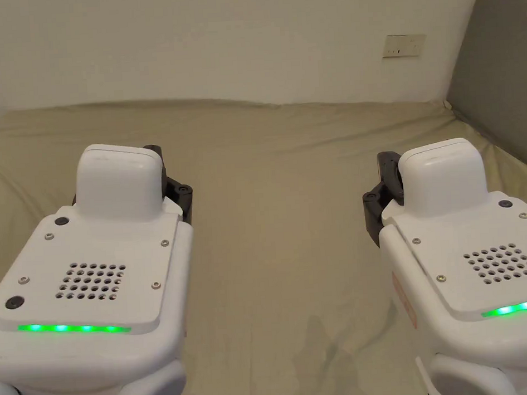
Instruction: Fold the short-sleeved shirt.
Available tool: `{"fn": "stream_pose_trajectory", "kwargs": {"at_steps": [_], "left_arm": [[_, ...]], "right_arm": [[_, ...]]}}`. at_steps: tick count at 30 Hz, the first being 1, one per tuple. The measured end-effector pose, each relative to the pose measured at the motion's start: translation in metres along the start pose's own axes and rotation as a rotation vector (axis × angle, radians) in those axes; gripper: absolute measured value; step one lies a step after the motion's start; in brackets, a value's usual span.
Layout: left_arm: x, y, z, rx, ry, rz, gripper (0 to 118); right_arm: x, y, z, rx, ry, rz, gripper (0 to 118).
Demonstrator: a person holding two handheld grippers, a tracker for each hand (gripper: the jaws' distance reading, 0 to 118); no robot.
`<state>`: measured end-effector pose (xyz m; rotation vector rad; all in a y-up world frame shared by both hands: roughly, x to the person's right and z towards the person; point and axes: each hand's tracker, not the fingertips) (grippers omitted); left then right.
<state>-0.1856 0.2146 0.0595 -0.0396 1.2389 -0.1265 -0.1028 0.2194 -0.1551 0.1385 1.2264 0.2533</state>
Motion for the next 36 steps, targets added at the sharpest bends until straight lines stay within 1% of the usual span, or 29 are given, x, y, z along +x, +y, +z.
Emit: {"fn": "stream_pose_trajectory", "kwargs": {"at_steps": [2,9,18,26,31,36], "left_arm": [[0.000,0.001,-0.002,-0.009,-0.001,0.011,0],[0.005,-0.003,-0.001,-0.008,0.007,-0.031,0],[0.005,-0.003,-0.001,-0.001,-0.006,-0.032,0],[0.008,-0.008,-0.002,0.001,0.009,-0.061,0],[0.005,-0.007,-0.002,-0.003,0.003,-0.035,0],[0.007,-0.009,-0.002,-0.006,-0.002,-0.040,0]], "right_arm": [[0.000,-0.001,-0.001,0.001,0.005,-0.011,0],[-0.009,-0.004,-0.001,-0.001,0.021,0.002,0],[-0.017,-0.002,0.003,-0.004,0.022,-0.007,0],[-0.015,-0.004,0.001,0.002,0.021,-0.008,0],[-0.015,-0.007,-0.002,-0.003,0.024,-0.008,0],[-0.015,-0.012,-0.004,-0.013,0.028,-0.010,0]]}}
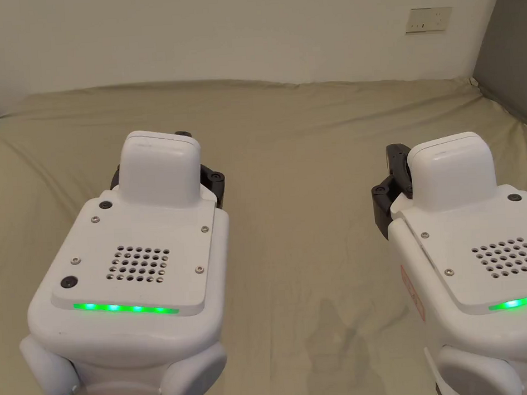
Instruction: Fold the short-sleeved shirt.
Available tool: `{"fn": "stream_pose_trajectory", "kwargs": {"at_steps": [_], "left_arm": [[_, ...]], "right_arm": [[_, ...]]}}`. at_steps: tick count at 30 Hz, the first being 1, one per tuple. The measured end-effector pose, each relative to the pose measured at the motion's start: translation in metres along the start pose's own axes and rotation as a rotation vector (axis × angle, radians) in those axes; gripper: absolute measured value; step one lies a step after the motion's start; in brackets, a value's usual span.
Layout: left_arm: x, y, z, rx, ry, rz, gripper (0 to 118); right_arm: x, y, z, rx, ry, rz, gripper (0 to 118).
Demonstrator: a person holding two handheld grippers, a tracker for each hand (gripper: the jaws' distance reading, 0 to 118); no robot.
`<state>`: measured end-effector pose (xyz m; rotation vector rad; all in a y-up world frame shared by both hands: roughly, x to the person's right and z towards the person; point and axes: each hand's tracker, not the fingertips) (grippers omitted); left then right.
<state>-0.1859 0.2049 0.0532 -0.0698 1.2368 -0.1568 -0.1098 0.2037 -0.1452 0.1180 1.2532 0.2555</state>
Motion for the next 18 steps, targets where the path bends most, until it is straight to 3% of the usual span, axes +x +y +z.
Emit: {"fn": "stream_pose_trajectory", "kwargs": {"at_steps": [9,12,14,15,16,17,18], "left_arm": [[0.001,-0.003,-0.001,-0.017,-0.016,0.018,0],[0.001,-0.003,-0.001,-0.012,-0.004,0.010,1],[0.002,-0.003,-0.002,-0.005,0.001,-0.010,25],[0.002,-0.003,-0.003,-0.011,0.000,-0.015,48],[0.002,-0.003,-0.005,-0.022,-0.007,-0.013,85],[0.002,-0.004,-0.006,-0.028,-0.009,-0.005,107],[0.001,-0.005,-0.006,-0.025,-0.010,0.003,117]], "right_arm": [[0.005,-0.001,-0.001,0.004,-0.016,-0.006,0],[0.008,-0.004,-0.003,0.006,-0.012,-0.019,10],[0.010,-0.004,-0.005,0.000,-0.008,-0.020,61],[0.011,-0.005,-0.007,-0.011,0.002,-0.023,92],[0.010,-0.005,-0.006,-0.012,0.004,-0.026,118],[0.007,-0.005,0.000,0.015,0.020,-0.034,116],[0.006,-0.004,-0.001,0.004,0.001,-0.027,118]]}}
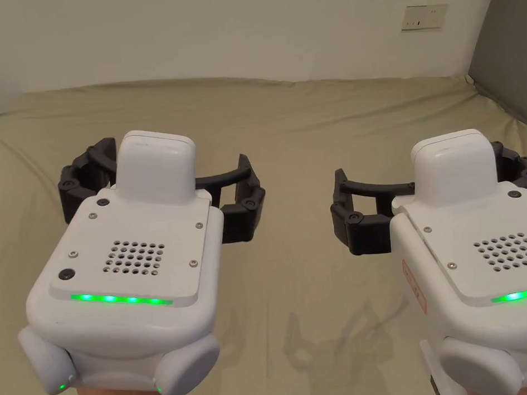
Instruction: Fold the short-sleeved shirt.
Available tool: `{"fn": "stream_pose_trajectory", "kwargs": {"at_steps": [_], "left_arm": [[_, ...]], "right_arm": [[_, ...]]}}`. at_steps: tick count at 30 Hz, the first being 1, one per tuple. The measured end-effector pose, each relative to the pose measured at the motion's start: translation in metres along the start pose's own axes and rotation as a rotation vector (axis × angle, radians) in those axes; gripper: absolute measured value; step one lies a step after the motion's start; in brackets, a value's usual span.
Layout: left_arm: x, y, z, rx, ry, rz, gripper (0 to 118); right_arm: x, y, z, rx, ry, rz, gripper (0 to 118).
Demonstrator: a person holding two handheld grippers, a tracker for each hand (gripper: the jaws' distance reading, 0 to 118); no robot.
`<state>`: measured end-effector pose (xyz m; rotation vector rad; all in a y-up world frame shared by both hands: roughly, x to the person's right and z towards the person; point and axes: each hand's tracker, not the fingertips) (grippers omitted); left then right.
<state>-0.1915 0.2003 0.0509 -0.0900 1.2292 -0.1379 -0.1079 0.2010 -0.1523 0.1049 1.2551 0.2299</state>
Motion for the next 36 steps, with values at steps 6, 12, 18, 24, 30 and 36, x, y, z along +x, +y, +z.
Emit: {"fn": "stream_pose_trajectory", "kwargs": {"at_steps": [6,12,18,24,30,36], "left_arm": [[0.001,-0.001,0.002,0.007,0.016,-0.012,117],[-0.005,0.003,0.005,0.014,0.019,0.018,117],[-0.007,0.008,0.008,0.036,0.031,0.018,117],[-0.005,0.007,0.009,0.039,0.029,0.012,117],[-0.004,0.008,0.010,0.040,0.025,0.014,117],[-0.004,0.009,0.011,0.040,0.029,0.013,117]], "right_arm": [[0.004,0.003,-0.004,-0.065,0.056,-0.069,118],[0.007,0.022,-0.010,-0.261,-0.060,-0.285,118],[0.019,0.024,-0.011,-0.280,0.017,-0.333,118],[0.012,0.030,-0.005,-0.239,0.000,-0.272,118],[0.012,0.028,-0.005,-0.242,0.027,-0.288,118],[0.007,0.029,-0.003,-0.232,0.047,-0.278,118]]}}
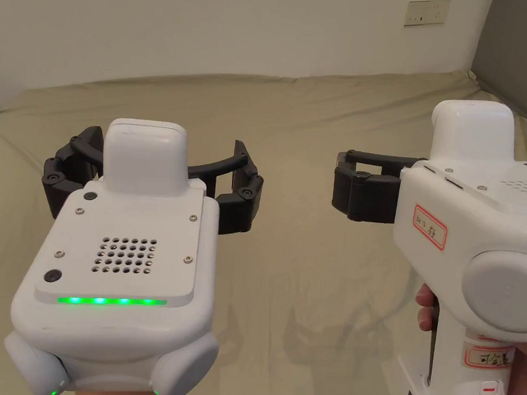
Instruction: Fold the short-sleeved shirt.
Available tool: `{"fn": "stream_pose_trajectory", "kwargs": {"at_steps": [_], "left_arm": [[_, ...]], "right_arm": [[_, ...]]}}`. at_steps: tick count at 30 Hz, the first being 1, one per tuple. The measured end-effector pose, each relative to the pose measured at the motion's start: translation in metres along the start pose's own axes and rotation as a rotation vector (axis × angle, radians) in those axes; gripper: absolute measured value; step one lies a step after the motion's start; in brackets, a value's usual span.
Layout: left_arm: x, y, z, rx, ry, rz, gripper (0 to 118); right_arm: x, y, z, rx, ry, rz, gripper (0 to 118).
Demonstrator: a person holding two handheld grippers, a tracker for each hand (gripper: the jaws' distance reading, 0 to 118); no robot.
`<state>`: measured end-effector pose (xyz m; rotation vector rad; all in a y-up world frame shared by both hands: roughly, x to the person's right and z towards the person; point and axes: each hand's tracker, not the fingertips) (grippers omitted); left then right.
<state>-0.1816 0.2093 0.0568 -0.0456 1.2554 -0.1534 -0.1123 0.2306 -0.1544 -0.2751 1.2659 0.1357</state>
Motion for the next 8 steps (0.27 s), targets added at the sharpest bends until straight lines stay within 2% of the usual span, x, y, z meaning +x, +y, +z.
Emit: {"fn": "stream_pose_trajectory", "kwargs": {"at_steps": [5,8], "left_arm": [[0.0000,-0.0002,0.0006,-0.003,0.001,0.001,117],[0.0003,-0.0009,0.0012,-0.002,0.003,-0.004,117]], "right_arm": [[-0.0037,-0.0023,-0.0030,-0.004,0.005,0.033,118],[-0.0053,-0.0048,-0.0033,-0.006,-0.005,0.021,118]]}}
